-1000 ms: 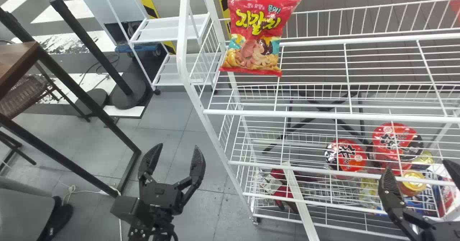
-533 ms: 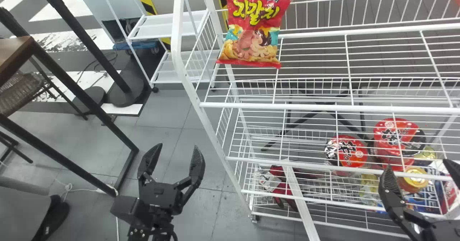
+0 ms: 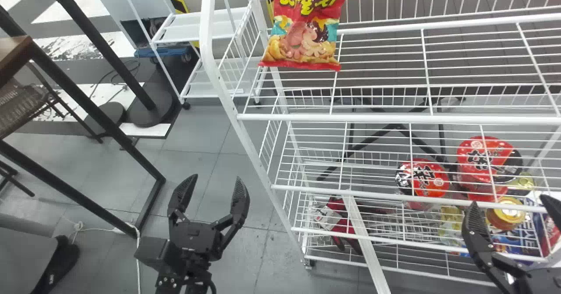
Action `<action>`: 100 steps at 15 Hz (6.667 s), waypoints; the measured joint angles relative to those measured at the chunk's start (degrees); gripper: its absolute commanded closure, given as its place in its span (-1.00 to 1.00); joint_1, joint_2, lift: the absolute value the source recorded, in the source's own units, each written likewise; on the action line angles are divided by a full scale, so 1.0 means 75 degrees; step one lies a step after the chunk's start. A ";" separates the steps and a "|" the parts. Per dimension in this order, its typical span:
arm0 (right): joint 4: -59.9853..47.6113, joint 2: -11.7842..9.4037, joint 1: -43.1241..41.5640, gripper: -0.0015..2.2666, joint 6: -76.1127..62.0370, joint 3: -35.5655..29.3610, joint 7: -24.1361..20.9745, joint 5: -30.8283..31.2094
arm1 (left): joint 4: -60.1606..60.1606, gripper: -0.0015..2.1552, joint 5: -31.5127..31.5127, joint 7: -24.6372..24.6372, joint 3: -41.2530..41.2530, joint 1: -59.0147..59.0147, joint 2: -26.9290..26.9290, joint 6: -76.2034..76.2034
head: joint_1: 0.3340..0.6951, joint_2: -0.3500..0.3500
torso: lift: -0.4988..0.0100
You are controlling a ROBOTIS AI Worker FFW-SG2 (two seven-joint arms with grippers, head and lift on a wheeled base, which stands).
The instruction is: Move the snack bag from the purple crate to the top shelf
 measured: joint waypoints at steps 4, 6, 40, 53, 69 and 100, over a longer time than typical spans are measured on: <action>0.0083 0.0000 -0.0042 -0.91 0.0003 -0.0038 -0.0009 -0.0012 | 0.0031 -0.91 0.0000 0.0000 -0.0008 -0.0026 -0.0010 0.0000 | 1.00 0.80 | 0.23; 0.0155 0.0000 -0.0085 -0.91 0.0003 -0.0043 -0.0012 -0.0014 | 0.0032 -0.91 0.0000 0.0000 -0.0008 -0.0023 -0.0019 0.0000 | 1.00 0.80 | 0.20; 0.0240 0.0000 -0.0292 -0.92 0.0448 -0.0055 -0.0012 -0.0070 | 0.0299 -0.91 -0.0035 0.0023 -0.0034 -0.0255 0.0023 0.0000 | 1.00 0.78 | -0.33; 0.0413 0.0000 -0.0377 -0.92 0.0355 -0.0058 -0.0102 -0.0070 | 0.0400 -0.91 -0.0035 0.0024 -0.0046 -0.0296 0.0011 -0.0005 | 1.00 0.77 | -0.54; 0.0469 0.0000 -0.0401 -0.92 0.0354 -0.0056 -0.0111 -0.0059 | 0.0455 -0.91 -0.0035 0.0034 -0.0043 -0.0319 0.0015 -0.0111 | 1.00 0.77 | -0.79; -0.5008 0.0000 0.1763 -0.93 0.7339 -0.4639 0.2010 -0.3664 | 0.1075 -0.91 0.0248 -0.0080 -0.0199 -0.0559 0.0247 -0.0655 | 1.00 0.08 | -0.81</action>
